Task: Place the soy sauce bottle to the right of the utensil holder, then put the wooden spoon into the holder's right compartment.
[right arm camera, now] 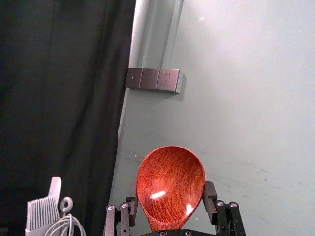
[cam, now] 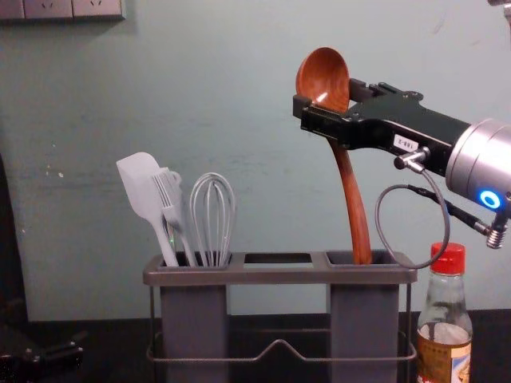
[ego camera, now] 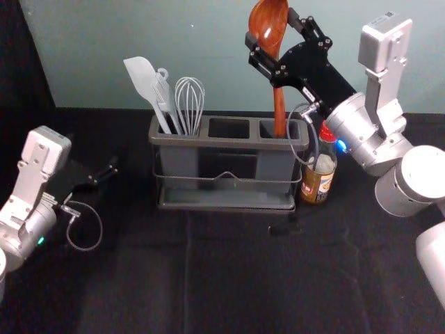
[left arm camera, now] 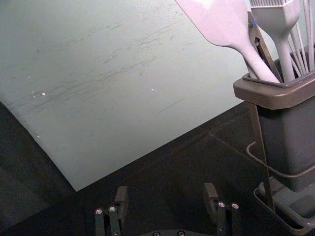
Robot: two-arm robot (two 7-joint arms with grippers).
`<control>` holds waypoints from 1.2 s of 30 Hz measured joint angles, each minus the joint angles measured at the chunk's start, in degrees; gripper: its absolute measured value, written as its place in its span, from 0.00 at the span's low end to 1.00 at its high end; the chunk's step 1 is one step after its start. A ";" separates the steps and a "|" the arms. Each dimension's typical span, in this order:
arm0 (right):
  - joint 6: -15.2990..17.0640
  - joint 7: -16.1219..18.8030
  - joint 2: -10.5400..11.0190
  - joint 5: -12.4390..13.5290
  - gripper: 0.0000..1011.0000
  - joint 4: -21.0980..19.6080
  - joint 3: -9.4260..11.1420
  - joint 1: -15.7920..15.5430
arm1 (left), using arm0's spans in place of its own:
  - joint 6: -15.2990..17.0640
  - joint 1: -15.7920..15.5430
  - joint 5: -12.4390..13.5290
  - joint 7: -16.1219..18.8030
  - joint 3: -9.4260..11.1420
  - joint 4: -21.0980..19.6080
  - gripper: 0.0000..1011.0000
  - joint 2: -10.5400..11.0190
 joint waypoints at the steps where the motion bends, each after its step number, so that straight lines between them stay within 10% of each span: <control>1: 0.00 0.00 0.00 -0.04 0.81 0.02 0.00 0.00 | 0.00 0.00 0.00 0.00 0.00 0.00 0.99 0.00; 36: 1.62 0.49 1.94 0.36 0.81 -1.76 0.58 -5.43 | 0.00 0.00 0.00 0.00 0.00 0.00 0.99 0.00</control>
